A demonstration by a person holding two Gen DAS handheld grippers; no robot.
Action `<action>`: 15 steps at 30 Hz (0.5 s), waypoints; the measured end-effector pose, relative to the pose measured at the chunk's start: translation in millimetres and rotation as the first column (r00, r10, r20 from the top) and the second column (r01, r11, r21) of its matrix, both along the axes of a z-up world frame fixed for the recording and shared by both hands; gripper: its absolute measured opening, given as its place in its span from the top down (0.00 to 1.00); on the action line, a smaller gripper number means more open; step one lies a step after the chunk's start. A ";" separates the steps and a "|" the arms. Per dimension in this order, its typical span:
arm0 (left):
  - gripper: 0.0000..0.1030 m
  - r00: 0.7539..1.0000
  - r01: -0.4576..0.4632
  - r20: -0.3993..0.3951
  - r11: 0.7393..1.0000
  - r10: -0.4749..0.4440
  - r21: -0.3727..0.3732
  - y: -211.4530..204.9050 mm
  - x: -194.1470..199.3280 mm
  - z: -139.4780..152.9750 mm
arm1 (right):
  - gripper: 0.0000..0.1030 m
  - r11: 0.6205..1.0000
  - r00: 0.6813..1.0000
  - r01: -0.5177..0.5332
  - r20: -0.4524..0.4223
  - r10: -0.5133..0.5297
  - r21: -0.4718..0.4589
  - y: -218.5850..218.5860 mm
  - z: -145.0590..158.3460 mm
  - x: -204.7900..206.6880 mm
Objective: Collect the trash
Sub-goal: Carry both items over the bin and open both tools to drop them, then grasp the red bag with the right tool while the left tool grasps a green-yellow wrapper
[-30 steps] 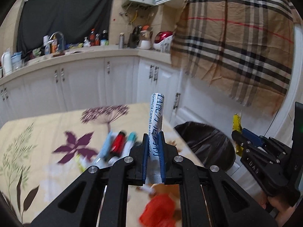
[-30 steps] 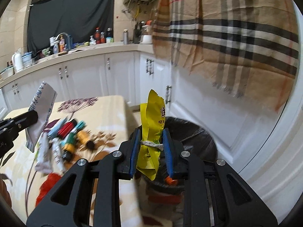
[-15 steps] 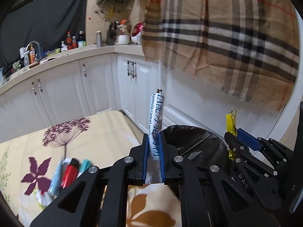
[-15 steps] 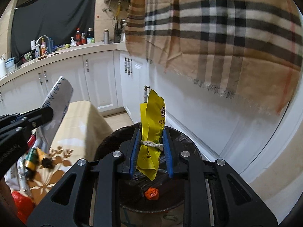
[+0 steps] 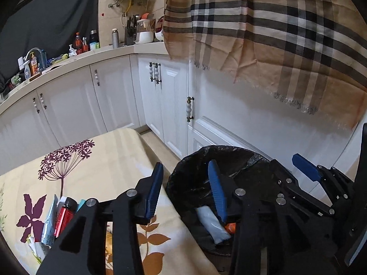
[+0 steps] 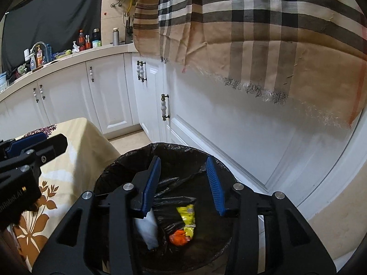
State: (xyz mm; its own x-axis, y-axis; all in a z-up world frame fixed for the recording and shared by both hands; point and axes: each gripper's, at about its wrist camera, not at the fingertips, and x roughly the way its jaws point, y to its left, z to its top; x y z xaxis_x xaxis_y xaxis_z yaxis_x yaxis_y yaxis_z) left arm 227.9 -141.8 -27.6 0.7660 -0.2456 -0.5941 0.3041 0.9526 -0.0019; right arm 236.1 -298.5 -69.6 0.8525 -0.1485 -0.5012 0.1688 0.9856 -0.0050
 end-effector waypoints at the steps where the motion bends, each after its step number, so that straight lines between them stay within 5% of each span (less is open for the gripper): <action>1: 0.60 1.000 -0.002 0.000 1.000 0.002 -0.002 0.1 0.8 1.6 | 0.60 1.000 1.000 -0.001 0.000 0.001 -0.001 1.0 0.4 -1.3; 15: 0.50 0.991 -0.129 0.033 0.991 0.131 -0.039 75.4 -42.9 29.4 | 0.51 0.996 0.997 -0.081 0.019 0.081 0.030 41.2 28.5 -53.6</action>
